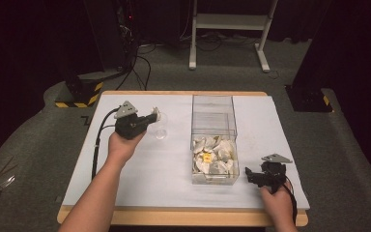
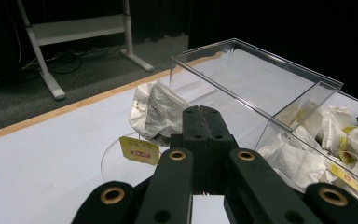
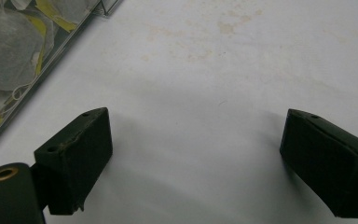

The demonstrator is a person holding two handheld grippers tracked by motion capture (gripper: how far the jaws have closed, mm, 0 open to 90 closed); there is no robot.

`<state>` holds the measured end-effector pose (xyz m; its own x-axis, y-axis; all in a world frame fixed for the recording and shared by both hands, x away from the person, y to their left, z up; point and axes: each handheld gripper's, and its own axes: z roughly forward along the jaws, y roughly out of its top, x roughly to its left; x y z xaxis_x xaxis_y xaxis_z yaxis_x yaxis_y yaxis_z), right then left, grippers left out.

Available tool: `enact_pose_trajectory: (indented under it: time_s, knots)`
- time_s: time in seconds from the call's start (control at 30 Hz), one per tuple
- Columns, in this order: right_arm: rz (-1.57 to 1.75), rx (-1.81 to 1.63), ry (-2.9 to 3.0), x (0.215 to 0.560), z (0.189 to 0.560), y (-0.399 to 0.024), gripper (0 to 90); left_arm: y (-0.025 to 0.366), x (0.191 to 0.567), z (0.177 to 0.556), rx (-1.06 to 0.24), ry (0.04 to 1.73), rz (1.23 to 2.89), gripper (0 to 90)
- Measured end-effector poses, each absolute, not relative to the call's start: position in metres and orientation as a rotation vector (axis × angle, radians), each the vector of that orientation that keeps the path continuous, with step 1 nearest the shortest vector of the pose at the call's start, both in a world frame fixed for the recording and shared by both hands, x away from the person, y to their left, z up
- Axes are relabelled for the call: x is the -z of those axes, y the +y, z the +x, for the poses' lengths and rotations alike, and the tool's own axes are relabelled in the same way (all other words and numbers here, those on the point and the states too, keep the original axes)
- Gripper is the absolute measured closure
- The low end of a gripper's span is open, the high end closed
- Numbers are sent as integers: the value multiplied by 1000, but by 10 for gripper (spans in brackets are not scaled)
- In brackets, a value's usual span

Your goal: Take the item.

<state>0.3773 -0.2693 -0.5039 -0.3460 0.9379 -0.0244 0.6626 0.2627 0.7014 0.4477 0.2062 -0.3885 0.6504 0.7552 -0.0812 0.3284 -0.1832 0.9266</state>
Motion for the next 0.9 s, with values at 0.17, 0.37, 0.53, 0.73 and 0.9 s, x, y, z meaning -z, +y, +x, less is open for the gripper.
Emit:
enact_pose_trajectory:
  time_s: [0.17, 0.37, 0.53, 0.73, 0.9]
  knots:
    - [1448, -840, 2100, 504, 377, -269, 91, 206, 389, 455, -487, 877, 1776, 899]
    - [1448, -839, 2100, 504, 377, -269, 91, 207, 395, 462, -480, 901, 1786, 899]
    - [1448, -839, 2100, 504, 377, -269, 91, 209, 399, 466, -465, 919, 1780, 899]
    - [1448, -839, 2100, 504, 377, -269, 91, 203, 405, 470, -446, 933, 1811, 898]
    - [1448, -839, 2100, 504, 377, -269, 91, 197, 411, 473, -453, 945, 1837, 898]
